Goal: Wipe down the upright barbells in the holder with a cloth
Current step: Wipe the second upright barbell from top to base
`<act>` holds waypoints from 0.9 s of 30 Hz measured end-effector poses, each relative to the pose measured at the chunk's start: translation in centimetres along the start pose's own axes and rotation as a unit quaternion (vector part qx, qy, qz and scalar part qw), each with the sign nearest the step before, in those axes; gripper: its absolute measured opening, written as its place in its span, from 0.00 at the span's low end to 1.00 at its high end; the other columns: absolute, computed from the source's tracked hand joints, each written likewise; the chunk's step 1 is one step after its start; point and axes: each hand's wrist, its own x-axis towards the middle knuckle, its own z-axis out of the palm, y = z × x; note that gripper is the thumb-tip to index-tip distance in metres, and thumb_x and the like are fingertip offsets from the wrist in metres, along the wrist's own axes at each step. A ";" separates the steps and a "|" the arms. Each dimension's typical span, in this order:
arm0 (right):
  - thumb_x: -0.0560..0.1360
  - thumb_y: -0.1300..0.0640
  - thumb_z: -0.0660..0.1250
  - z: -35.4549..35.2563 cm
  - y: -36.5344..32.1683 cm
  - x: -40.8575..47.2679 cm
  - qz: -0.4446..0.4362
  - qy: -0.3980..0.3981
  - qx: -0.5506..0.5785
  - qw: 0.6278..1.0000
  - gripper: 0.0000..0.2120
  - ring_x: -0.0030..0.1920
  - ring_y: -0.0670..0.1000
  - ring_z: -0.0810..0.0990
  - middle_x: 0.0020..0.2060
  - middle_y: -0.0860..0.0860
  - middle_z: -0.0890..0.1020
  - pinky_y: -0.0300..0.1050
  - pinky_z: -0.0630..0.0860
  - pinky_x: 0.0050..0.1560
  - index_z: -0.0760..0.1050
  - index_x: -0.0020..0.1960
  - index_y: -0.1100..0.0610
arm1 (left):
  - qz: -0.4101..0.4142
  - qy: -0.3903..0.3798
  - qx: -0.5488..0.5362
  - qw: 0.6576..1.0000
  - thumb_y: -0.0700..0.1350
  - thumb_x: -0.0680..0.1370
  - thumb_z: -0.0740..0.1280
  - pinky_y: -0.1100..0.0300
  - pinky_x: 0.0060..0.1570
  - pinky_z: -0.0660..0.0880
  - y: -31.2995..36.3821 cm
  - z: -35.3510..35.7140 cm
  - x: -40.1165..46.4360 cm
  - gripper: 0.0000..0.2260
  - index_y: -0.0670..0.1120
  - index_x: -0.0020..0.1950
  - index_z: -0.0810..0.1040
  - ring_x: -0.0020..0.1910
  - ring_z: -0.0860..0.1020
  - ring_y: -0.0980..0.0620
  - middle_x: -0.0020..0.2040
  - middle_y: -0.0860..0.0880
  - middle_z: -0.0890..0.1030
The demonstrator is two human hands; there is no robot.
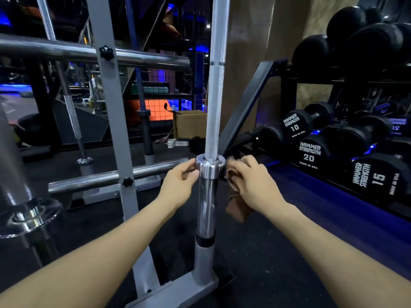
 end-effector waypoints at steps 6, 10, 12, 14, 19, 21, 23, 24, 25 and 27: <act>0.79 0.55 0.62 2.2 0.0 -1.4 0.061 0.056 0.127 0.988 0.21 0.59 0.58 0.71 0.61 0.53 0.69 0.50 0.70 0.59 0.65 0.72 0.51 | 0.038 0.042 -0.021 0.998 0.44 0.81 0.61 0.67 0.59 0.65 -0.1 0.2 -0.9 0.19 0.50 0.73 0.67 0.61 0.71 0.60 0.66 0.55 0.72; 0.79 0.51 0.62 5.1 -3.2 -1.3 0.071 0.077 0.228 0.968 0.33 0.67 0.59 0.64 0.67 0.59 0.63 0.48 0.61 0.66 0.51 0.77 0.58 | 0.041 0.046 -0.013 0.998 0.45 0.81 0.60 0.76 0.54 0.67 -2.5 0.7 -2.2 0.18 0.49 0.72 0.68 0.56 0.73 0.67 0.63 0.58 0.74; 0.79 0.51 0.62 7.3 -4.4 -1.9 0.081 0.077 0.228 0.967 0.37 0.68 0.60 0.59 0.70 0.61 0.58 0.49 0.57 0.69 0.44 0.78 0.59 | 0.033 0.040 -0.016 0.999 0.46 0.82 0.59 0.73 0.58 0.69 -3.8 0.7 -2.6 0.18 0.48 0.71 0.69 0.60 0.74 0.62 0.66 0.54 0.74; 0.79 0.50 0.62 9.3 -4.7 -2.0 0.091 0.097 0.183 0.974 0.37 0.67 0.62 0.59 0.70 0.62 0.58 0.52 0.56 0.70 0.44 0.77 0.62 | 0.033 0.024 -0.022 0.999 0.47 0.82 0.58 0.64 0.65 0.69 -5.1 0.6 -2.9 0.17 0.48 0.71 0.69 0.65 0.73 0.58 0.67 0.52 0.74; 0.79 0.51 0.61 12.5 -3.9 -3.4 0.145 0.031 0.188 0.971 0.36 0.67 0.63 0.60 0.71 0.60 0.56 0.53 0.60 0.67 0.44 0.78 0.59 | 0.014 -0.006 -0.034 0.999 0.48 0.83 0.56 0.62 0.67 0.67 -7.1 1.4 -4.4 0.17 0.50 0.71 0.69 0.66 0.71 0.60 0.68 0.54 0.73; 0.79 0.51 0.61 12.2 -3.5 -3.8 0.156 0.015 0.232 0.960 0.35 0.68 0.61 0.60 0.71 0.58 0.58 0.49 0.61 0.65 0.45 0.78 0.56 | 0.003 -0.009 -0.054 0.999 0.49 0.83 0.55 0.59 0.68 0.67 -7.3 1.8 -4.5 0.17 0.50 0.71 0.70 0.66 0.71 0.59 0.68 0.54 0.73; 0.78 0.49 0.63 11.1 -3.8 -3.2 0.143 0.060 0.260 0.953 0.36 0.68 0.57 0.59 0.70 0.56 0.58 0.46 0.62 0.61 0.46 0.78 0.55 | -0.006 -0.005 -0.093 0.996 0.49 0.82 0.56 0.58 0.65 0.71 -7.6 1.8 -4.4 0.16 0.50 0.69 0.72 0.64 0.74 0.58 0.66 0.52 0.75; 0.78 0.47 0.62 10.6 -4.1 -2.8 0.133 0.075 0.266 0.952 0.37 0.69 0.55 0.57 0.71 0.55 0.57 0.46 0.62 0.60 0.45 0.78 0.54 | -0.012 -0.002 -0.112 0.994 0.49 0.82 0.56 0.62 0.60 0.74 -7.7 1.8 -4.3 0.15 0.50 0.68 0.72 0.61 0.76 0.58 0.64 0.51 0.77; 0.78 0.45 0.61 10.3 -4.4 -2.6 0.126 0.078 0.272 0.951 0.38 0.70 0.54 0.55 0.72 0.54 0.55 0.48 0.62 0.62 0.42 0.78 0.53 | -0.017 0.000 -0.124 0.992 0.48 0.83 0.56 0.67 0.55 0.75 -7.7 1.7 -4.3 0.16 0.49 0.68 0.73 0.59 0.77 0.59 0.62 0.51 0.79; 0.79 0.42 0.56 10.2 -4.8 -2.2 0.126 0.072 0.285 0.948 0.37 0.71 0.53 0.52 0.73 0.52 0.52 0.53 0.61 0.64 0.38 0.78 0.51 | -0.019 -0.003 -0.136 0.990 0.49 0.83 0.54 0.70 0.51 0.75 -7.9 1.6 -4.5 0.17 0.48 0.68 0.73 0.58 0.78 0.60 0.60 0.52 0.80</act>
